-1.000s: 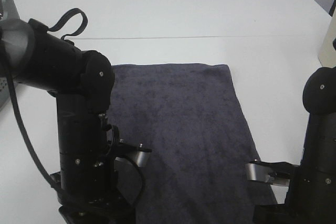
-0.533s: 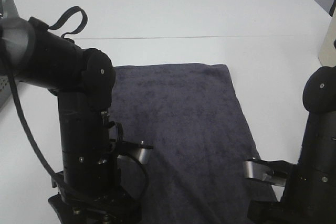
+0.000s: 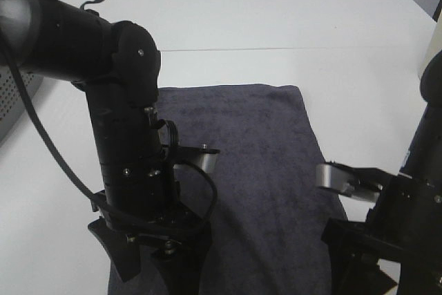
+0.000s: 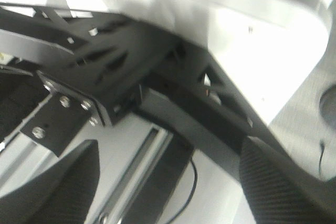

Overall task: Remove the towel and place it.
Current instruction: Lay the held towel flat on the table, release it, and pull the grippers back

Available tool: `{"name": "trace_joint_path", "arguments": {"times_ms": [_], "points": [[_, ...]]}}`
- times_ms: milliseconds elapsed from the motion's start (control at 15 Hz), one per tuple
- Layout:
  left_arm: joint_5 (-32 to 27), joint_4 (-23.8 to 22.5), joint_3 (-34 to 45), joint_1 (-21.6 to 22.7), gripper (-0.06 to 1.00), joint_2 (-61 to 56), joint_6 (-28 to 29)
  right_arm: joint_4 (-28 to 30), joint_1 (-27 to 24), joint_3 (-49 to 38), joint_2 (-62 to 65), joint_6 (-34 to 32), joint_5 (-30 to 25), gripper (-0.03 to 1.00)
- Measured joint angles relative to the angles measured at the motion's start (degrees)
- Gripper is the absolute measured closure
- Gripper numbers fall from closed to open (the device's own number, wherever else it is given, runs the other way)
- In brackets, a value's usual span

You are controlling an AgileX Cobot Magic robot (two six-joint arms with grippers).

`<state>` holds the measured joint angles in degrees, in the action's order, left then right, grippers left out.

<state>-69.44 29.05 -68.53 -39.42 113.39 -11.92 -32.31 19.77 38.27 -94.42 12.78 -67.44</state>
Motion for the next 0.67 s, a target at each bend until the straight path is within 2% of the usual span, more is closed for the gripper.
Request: {"name": "trace_joint_path", "arguments": {"times_ms": [200, 333, 400, 533, 667], "points": [[-0.23, 0.06, -1.55, 1.43, 0.11, -4.30, -0.06, 3.84, 0.00, 6.76, 5.79, -0.23, 5.10, 0.25], [-0.34, -0.17, -2.58, 3.15, 0.11, -4.53, -0.69, 7.10, -0.06, 10.77, 6.19, -1.09, 5.90, 0.25], [-0.34, -0.97, -4.35, 5.56, 0.11, -4.53, -1.09, 8.54, -0.74, 12.32, 6.19, -1.78, 6.07, 0.25], [-0.34, -2.23, -7.91, 10.08, 0.11, -4.53, -2.18, 8.71, -5.79, 15.18, 6.19, -1.95, 6.13, 0.25], [-0.29, -2.64, -11.75, 15.07, 0.11, -4.53, -3.15, 6.42, -13.41, 17.42, 6.19, 0.52, 6.65, 0.25]]}}
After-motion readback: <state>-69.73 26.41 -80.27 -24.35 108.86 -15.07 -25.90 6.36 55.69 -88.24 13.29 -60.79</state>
